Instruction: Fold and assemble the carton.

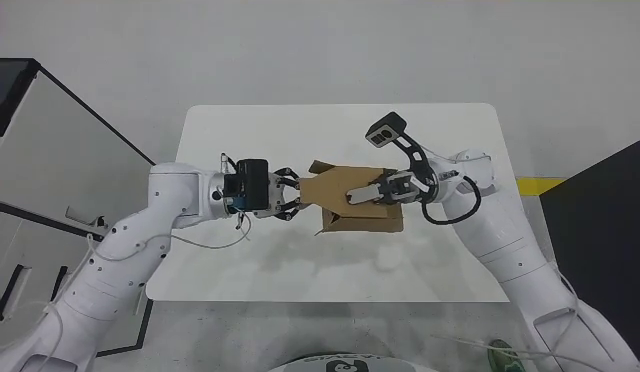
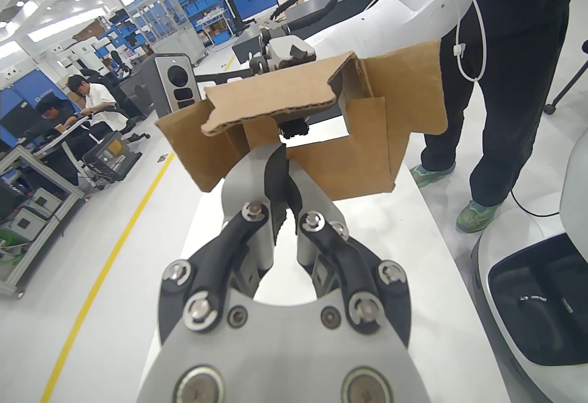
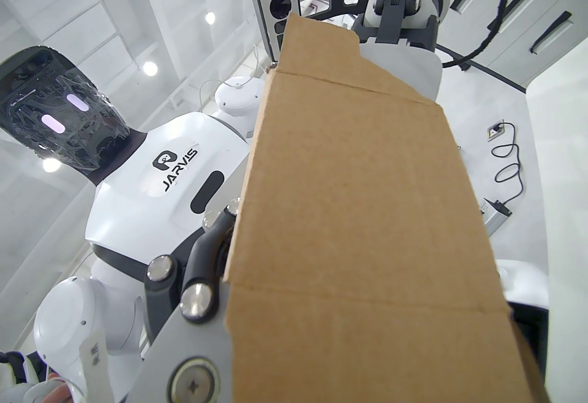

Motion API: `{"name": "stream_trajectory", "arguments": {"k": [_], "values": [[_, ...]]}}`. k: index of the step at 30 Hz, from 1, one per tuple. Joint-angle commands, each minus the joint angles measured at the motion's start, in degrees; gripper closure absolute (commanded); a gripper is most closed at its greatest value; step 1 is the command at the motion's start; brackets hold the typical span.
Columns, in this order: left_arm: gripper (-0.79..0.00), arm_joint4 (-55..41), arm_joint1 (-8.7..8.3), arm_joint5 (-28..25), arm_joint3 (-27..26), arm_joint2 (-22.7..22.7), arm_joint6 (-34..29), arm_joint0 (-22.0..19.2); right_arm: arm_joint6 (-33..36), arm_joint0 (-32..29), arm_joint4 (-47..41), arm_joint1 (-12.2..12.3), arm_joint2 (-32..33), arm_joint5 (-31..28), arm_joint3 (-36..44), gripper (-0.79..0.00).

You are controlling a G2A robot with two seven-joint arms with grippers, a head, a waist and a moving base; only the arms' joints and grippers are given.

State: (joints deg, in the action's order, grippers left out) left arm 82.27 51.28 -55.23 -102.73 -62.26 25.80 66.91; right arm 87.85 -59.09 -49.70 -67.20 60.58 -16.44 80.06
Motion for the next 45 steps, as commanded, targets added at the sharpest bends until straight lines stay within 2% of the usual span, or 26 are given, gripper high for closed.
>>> {"name": "stream_trajectory", "arguments": {"k": [1,19,24,33,45], "values": [[0.000,-0.23,-0.10,-0.05,-0.02,-0.69,0.11,0.32,-0.14,-0.27,0.19,0.09,0.64,-0.14,0.09,0.000],[0.000,-1.38,-0.59,0.08,0.07,-4.96,0.82,2.97,-1.97,-1.35,1.06,0.20,3.39,-1.97,0.79,0.000],[0.000,-2.14,-0.66,-1.96,0.32,-5.37,1.92,3.36,-2.18,-1.43,0.99,0.15,3.72,-2.18,0.18,0.000],[0.000,-0.56,-0.80,-2.77,0.18,-2.53,5.56,2.32,-2.12,-0.81,1.03,-0.09,3.55,-2.12,-0.87,0.000],[0.000,-0.05,-0.08,-2.75,1.64,-0.19,6.58,0.01,-0.48,0.19,-0.29,-0.84,1.65,-0.48,-1.32,0.000]]}}
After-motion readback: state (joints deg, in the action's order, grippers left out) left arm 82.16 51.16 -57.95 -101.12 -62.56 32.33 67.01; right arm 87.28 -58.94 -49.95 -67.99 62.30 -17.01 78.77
